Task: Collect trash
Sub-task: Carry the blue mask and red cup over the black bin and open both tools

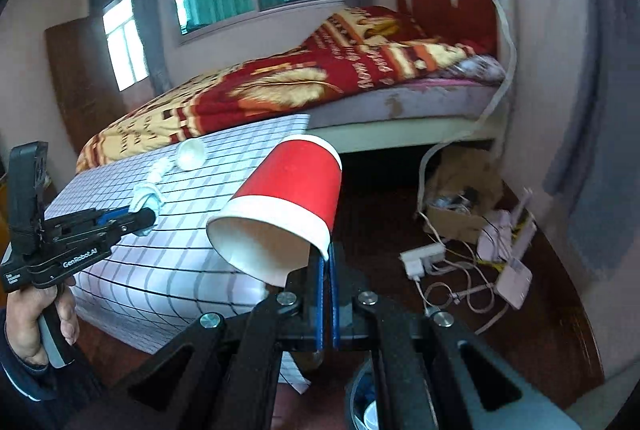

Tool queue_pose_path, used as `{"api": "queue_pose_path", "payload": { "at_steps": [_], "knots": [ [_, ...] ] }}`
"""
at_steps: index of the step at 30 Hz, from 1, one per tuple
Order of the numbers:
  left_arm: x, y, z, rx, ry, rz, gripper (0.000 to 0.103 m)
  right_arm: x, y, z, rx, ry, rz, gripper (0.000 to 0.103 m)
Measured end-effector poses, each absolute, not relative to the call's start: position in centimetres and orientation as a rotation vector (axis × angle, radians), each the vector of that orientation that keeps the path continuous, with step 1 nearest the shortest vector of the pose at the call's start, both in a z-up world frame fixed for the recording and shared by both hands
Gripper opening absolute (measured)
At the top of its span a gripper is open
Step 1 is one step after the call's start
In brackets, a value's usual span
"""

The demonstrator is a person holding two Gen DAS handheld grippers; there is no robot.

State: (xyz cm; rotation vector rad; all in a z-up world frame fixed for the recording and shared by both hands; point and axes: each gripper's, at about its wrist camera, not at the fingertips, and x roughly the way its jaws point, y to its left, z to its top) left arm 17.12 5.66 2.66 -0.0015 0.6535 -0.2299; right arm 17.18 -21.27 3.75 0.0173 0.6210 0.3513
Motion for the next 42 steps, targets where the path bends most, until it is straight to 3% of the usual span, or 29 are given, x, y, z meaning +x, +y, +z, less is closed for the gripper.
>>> {"api": "queue_pose_path", "payload": {
  "at_steps": [26,42],
  "knots": [
    [17.1,-9.9,-1.8,0.096,0.76,-0.528,0.019,12.6,-35.9,-2.2,0.114,0.73,0.082,0.003],
    [18.1,-16.5,-11.3,0.15,0.982,-0.693,0.019,13.8,-38.6,-11.1,0.05,0.967,0.058,0.003]
  ]
}}
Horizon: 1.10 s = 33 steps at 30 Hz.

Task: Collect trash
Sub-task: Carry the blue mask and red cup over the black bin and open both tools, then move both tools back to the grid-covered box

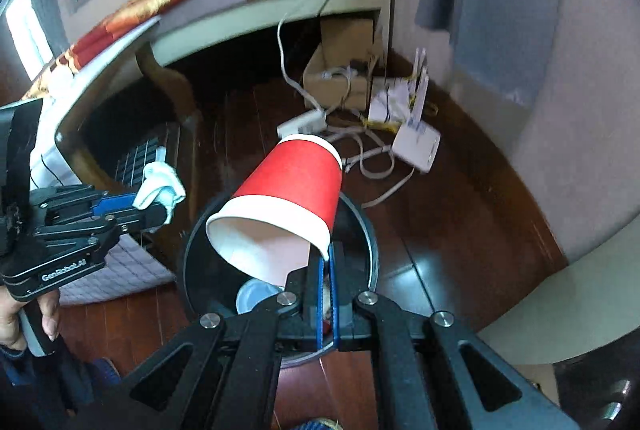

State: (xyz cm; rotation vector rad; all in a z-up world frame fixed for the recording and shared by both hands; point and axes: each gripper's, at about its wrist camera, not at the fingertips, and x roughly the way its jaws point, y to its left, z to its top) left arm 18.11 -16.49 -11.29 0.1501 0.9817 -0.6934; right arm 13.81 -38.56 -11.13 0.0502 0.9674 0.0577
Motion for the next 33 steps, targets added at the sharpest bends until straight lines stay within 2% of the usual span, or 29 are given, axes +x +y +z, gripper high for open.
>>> {"api": "queue_pose_path", "payload": {
  "at_steps": [7,9,10,11,12,13,14,17,18,19,21,33],
  "knots": [
    [18.5,-17.9,-13.8,0.149,1.053,-0.721,0.021,15.0,-37.9,-14.7,-0.013,1.065,0.091,0.003],
    [18.9,-18.3,-14.5,0.155,1.074,-0.73,0.03,15.3,-37.8,-15.5,-0.027,1.093,0.106,0.003],
    [19.2,-18.5,-15.0,0.169,1.091,-0.712,0.053,15.6,-37.7,-16.0,-0.051,1.11,0.091,0.007],
    [19.4,-18.6,-15.4,0.185,1.1,-0.679,0.079,16.0,-37.9,-16.9,-0.096,1.139,0.049,0.017],
    [19.5,-18.4,-15.6,0.194,1.091,-0.64,0.087,16.1,-38.1,-17.5,-0.119,1.159,0.018,0.053],
    [19.5,-18.1,-15.6,0.191,1.087,-0.627,0.094,16.3,-38.6,-18.2,-0.134,1.183,-0.013,0.075],
    [19.5,-17.8,-15.5,0.186,1.087,-0.618,0.098,16.4,-39.0,-18.6,-0.141,1.192,-0.038,0.076],
    [19.5,-17.1,-15.6,0.205,1.075,-0.571,0.102,16.5,-39.7,-18.7,-0.12,1.199,-0.062,0.077],
    [19.4,-16.8,-15.5,0.212,1.064,-0.563,0.102,16.5,-39.9,-18.6,-0.113,1.196,-0.066,0.084],
    [19.4,-16.7,-15.4,0.214,1.062,-0.556,0.102,16.5,-39.9,-18.5,-0.112,1.195,-0.07,0.096],
    [19.3,-16.4,-15.2,0.214,1.053,-0.544,0.102,16.4,-39.5,-18.1,-0.133,1.183,-0.076,0.102],
    [18.4,-14.9,-12.1,0.206,0.975,-0.517,0.102,16.2,-37.3,-15.9,-0.177,1.109,-0.038,0.103]
  ]
}}
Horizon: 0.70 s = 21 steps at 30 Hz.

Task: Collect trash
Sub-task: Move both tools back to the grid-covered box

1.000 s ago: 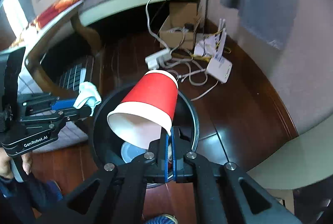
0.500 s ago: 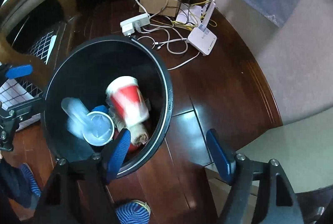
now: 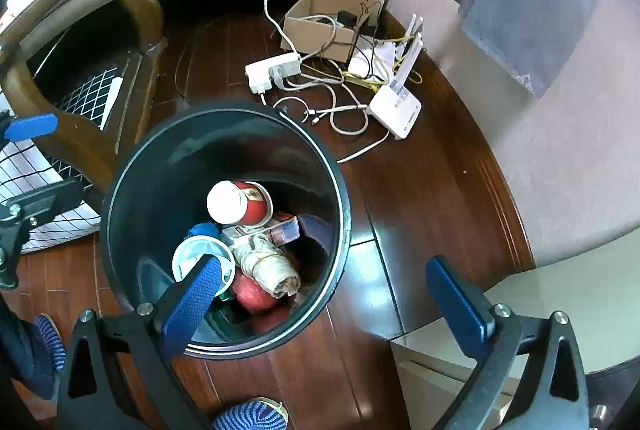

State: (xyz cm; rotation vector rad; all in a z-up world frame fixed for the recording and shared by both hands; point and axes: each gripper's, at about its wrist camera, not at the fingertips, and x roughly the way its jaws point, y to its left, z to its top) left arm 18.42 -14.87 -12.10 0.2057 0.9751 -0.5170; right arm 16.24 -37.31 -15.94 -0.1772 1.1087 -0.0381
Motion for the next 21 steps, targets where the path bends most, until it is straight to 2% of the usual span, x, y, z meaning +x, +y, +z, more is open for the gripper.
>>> {"api": "queue_pose_path", "payload": {
  "at_steps": [21],
  "knots": [
    [15.5,-8.1,-4.4,0.186,0.802,-0.352,0.102,14.8,-32.2,-7.6,-0.114,0.848,0.044,0.103]
  ]
}}
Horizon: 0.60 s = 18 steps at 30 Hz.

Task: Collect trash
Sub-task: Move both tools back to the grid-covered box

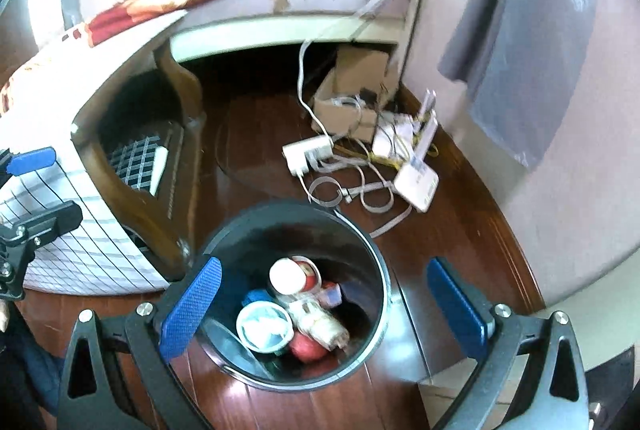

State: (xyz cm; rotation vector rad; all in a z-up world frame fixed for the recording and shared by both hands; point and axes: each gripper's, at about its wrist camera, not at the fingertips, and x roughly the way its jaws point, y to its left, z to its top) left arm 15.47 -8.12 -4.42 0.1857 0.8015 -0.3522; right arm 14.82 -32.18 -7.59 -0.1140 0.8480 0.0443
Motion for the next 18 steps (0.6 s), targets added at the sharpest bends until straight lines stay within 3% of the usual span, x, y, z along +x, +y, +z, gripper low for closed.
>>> {"api": "queue_pose_path", "payload": {
  "at_steps": [11,18],
  "knots": [
    [15.3,0.9,-1.1,0.122,0.726,-0.197,0.102,16.3,-22.6,-3.0,-0.135,0.677,0.254,0.103],
    [15.3,10.0,-0.3,0.066,0.696,-0.026,0.102,19.2,-15.3,-1.2,-0.189,0.691,0.332,0.103]
  ]
}}
